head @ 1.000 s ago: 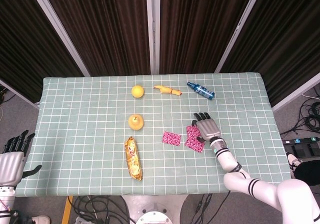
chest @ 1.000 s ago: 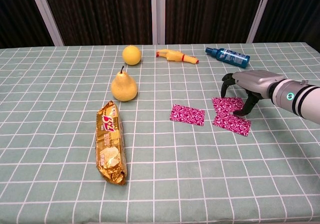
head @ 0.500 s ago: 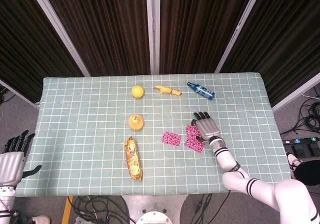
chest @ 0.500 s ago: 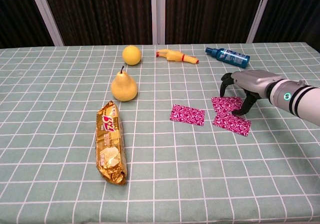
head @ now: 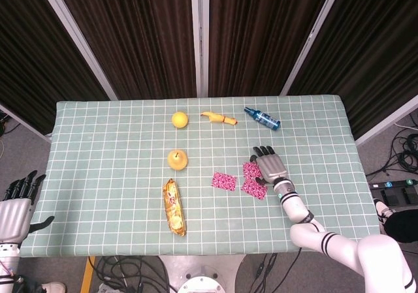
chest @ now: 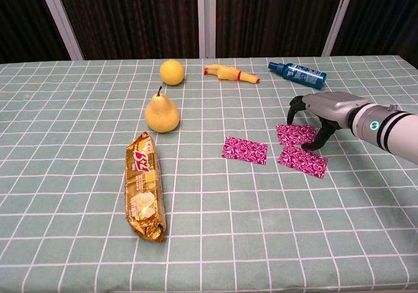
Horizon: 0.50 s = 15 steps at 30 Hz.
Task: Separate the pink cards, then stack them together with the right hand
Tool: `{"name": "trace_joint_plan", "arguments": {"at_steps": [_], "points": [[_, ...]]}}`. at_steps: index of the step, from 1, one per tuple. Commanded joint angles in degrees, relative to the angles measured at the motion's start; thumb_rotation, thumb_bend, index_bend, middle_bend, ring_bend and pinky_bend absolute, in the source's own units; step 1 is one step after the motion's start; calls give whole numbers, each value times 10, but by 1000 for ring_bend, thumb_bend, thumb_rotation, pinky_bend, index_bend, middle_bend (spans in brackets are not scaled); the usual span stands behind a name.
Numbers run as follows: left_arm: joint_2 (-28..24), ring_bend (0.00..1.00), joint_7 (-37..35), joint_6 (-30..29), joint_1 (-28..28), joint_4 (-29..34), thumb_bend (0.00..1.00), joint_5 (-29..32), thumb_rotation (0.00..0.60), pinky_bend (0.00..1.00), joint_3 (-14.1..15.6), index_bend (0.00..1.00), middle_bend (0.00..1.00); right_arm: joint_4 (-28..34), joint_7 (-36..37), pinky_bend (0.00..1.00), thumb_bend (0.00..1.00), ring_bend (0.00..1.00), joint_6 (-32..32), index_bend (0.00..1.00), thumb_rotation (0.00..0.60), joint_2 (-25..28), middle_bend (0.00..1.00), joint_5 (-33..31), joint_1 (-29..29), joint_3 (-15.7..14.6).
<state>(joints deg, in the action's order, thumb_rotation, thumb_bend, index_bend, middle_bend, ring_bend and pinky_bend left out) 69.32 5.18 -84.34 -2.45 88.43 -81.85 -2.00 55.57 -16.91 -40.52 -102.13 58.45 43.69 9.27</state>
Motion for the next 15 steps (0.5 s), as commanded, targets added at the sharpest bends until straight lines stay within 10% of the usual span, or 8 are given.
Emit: {"name": "trace_joint_plan", "arguments": {"at_steps": [1, 15], "points": [[0, 126, 0, 0, 0, 0, 6, 0, 600, 136, 0, 163, 156, -1, -3, 0, 175, 0, 2, 282, 571, -1, 56, -2, 0, -1], [-1, 126, -4, -3, 1, 1, 6, -4, 600, 136, 1, 163, 156, 38, -16, 0, 176, 0, -17, 357, 573, 20, 66, -9, -3, 9]]}}
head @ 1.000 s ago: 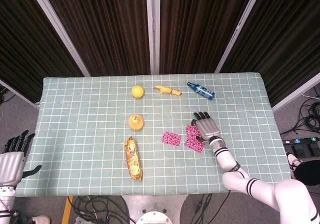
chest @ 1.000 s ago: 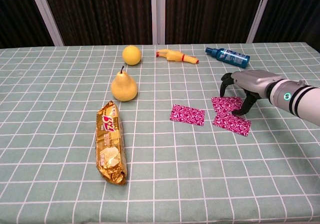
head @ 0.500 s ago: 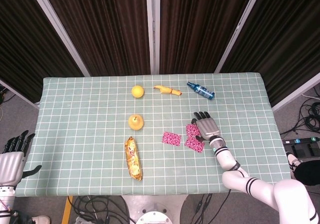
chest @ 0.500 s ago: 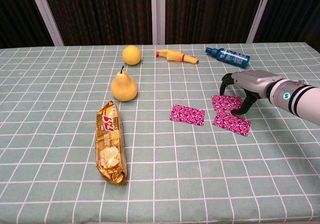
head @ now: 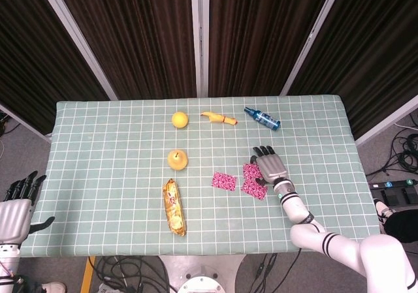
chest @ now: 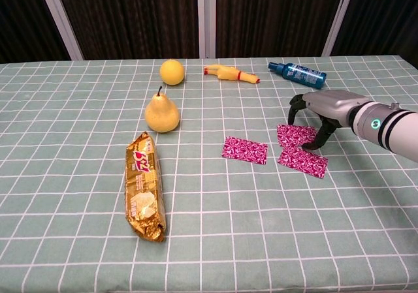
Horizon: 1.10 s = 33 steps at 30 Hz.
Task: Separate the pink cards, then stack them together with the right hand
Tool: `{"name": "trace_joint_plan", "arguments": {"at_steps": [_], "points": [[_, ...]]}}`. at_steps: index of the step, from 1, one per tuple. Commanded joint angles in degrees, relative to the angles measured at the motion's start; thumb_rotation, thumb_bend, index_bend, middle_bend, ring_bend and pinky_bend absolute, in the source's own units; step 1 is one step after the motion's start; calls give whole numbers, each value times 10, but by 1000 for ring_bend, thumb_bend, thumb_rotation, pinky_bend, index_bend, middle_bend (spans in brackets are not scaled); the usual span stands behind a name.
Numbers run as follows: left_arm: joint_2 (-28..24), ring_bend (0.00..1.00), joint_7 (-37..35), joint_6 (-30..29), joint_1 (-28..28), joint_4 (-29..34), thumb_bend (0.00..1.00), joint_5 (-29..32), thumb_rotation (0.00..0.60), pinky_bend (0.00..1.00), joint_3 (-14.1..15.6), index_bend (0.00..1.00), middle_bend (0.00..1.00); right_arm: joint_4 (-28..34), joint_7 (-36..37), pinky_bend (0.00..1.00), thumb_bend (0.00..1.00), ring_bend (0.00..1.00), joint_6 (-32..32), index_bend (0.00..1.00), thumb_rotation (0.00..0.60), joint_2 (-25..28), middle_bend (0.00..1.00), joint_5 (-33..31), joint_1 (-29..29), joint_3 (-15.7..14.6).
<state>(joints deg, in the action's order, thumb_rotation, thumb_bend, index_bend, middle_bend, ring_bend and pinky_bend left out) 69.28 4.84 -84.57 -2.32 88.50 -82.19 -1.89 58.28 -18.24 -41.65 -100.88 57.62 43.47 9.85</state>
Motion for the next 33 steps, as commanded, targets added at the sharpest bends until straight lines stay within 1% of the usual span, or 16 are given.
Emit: {"name": "trace_joint_plan", "arguments": {"at_steps": [1, 4, 11, 16, 24, 28, 33], "points": [[0, 126, 0, -1, 0, 1, 6, 0, 600, 136, 0, 163, 156, 16, -4, 0, 176, 0, -8, 357, 570, 11, 65, -1, -1, 4], [-1, 126, 0, -2, 1, 1, 5, -2, 600, 136, 1, 163, 156, 34, -8, 0, 176, 0, -18, 357, 560, 23, 65, -4, -1, 10], [-2, 126, 0, -5, 2, 3, 5, -4, 600, 136, 1, 163, 156, 92, -12, 0, 175, 0, -27, 354, 567, 53, 65, -22, 2, 26], [-2, 126, -1, -7, 2, 3, 5, -8, 600, 136, 2, 163, 156, 148, -25, 0, 175, 0, -14, 349, 568, 64, 65, -73, 11, 36], [-1, 126, -8, -11, 7, 0, 5, -9, 600, 136, 4, 163, 156, 190, -78, 0, 176, 0, -42, 346, 561, 34, 65, -143, 35, 29], [1, 126, -11, -11, 8, -2, 5, -8, 600, 136, 5, 163, 156, 198, -98, 0, 174, 0, -57, 347, 558, 14, 65, -174, 46, 26], [3, 126, -16, -11, 9, -7, 6, -8, 600, 136, 5, 164, 156, 197, -126, 0, 177, 0, -80, 347, 531, -14, 68, -215, 60, 26]]}}
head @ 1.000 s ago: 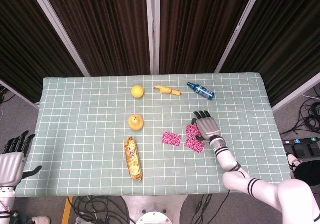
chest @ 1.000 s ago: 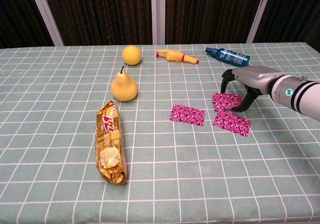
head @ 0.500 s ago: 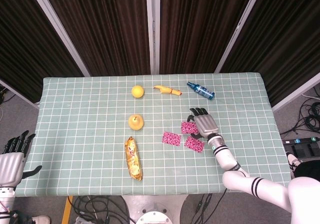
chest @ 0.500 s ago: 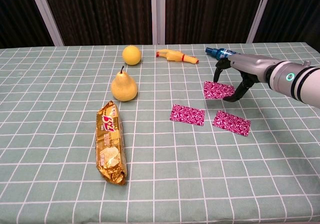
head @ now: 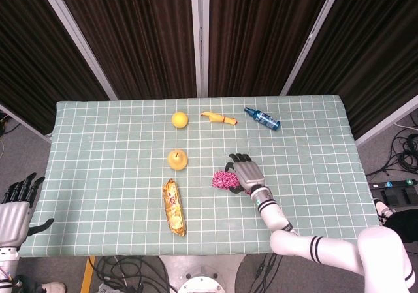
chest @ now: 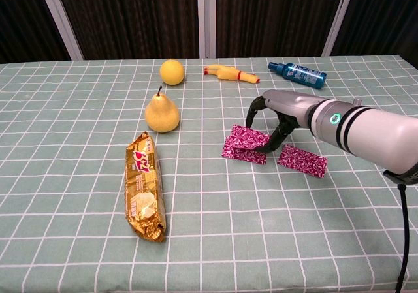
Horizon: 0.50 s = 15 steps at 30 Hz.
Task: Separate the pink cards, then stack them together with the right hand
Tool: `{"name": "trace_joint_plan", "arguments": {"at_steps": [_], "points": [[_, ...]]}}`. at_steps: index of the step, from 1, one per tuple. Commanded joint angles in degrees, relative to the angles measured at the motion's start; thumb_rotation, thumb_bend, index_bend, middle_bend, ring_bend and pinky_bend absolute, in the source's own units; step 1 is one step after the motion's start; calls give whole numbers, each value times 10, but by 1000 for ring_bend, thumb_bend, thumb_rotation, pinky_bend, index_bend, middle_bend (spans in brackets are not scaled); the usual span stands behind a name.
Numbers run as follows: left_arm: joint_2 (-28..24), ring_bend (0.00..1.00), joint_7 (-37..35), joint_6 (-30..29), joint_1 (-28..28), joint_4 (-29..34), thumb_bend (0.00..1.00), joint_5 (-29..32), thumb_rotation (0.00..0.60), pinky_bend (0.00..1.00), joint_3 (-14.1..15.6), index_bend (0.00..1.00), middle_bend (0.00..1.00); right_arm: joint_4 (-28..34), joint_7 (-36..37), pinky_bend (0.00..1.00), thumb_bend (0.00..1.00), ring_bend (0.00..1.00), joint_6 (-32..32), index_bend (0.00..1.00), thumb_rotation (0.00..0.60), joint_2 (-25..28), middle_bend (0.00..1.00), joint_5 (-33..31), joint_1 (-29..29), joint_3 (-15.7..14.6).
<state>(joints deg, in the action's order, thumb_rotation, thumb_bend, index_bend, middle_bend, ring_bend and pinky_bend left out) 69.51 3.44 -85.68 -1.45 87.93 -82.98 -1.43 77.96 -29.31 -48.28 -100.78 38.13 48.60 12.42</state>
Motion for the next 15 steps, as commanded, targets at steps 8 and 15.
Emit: {"name": "trace_joint_plan", "arguments": {"at_steps": [8, 15], "points": [[5, 126, -15, 2, 3, -14, 6, 0, 600, 136, 3, 163, 156, -6, -47, 0, 175, 0, -35, 344, 517, -36, 69, -68, 24, 1], [6, 126, -20, 4, 2, -19, 5, -2, 600, 136, 2, 163, 156, -18, -52, 0, 177, 0, -33, 340, 511, -38, 69, -69, 30, 0]]}}
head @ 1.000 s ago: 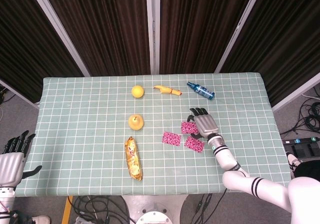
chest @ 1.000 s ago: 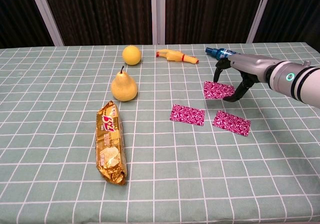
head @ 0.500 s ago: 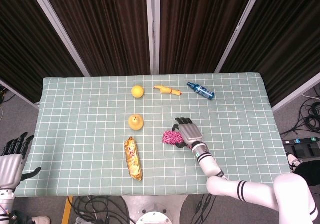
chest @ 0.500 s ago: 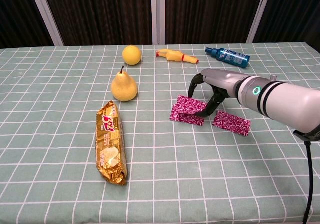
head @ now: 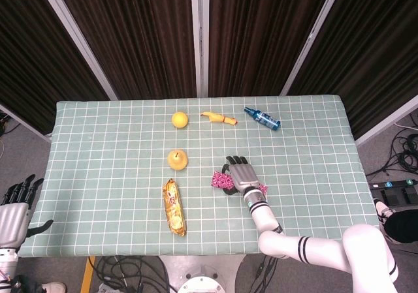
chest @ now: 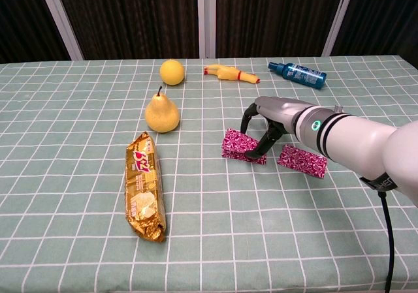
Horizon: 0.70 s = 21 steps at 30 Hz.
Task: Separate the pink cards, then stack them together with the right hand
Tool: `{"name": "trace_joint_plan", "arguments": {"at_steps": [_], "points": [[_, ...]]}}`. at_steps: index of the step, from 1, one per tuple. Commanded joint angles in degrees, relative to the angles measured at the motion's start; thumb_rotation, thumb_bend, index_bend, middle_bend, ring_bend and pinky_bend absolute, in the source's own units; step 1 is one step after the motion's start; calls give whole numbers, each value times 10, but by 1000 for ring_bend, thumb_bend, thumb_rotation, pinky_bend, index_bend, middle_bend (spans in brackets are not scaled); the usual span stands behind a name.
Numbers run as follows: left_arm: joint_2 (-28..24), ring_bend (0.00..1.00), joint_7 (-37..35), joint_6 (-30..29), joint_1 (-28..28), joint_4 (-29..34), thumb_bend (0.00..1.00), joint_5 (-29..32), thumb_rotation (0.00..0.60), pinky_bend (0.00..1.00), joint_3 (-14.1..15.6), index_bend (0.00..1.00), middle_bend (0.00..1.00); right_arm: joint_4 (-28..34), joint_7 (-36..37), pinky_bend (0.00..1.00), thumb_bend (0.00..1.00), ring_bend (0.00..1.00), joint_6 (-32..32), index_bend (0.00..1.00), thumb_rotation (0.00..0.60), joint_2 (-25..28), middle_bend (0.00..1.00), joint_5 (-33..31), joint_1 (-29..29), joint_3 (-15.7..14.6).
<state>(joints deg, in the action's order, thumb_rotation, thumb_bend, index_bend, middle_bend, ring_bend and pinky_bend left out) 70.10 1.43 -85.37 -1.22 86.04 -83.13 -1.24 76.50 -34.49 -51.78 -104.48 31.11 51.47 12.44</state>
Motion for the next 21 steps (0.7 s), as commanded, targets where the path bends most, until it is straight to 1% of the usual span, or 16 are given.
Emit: {"name": "trace_joint_plan", "arguments": {"at_steps": [1, 5, 11, 21], "points": [[0, 126, 0, 0, 0, -1, 6, 0, 600, 136, 0, 163, 156, -5, -1, 0, 176, 0, 3, 340, 510, -1, 69, 1, 2, -1], [1, 126, -1, -1, 1, -1, 6, 1, 600, 136, 0, 163, 156, -17, -7, 0, 175, 0, 4, 340, 517, -6, 70, 6, 6, -7], [2, 126, -2, 1, 1, -3, 5, 1, 600, 136, 0, 163, 156, -26, -10, 0, 176, 0, 5, 336, 509, -12, 69, 13, 9, -12], [2, 126, -5, 1, 2, -5, 6, 2, 600, 136, -1, 163, 156, -34, -11, 0, 176, 0, 7, 318, 512, -18, 69, 14, 10, -12]]}}
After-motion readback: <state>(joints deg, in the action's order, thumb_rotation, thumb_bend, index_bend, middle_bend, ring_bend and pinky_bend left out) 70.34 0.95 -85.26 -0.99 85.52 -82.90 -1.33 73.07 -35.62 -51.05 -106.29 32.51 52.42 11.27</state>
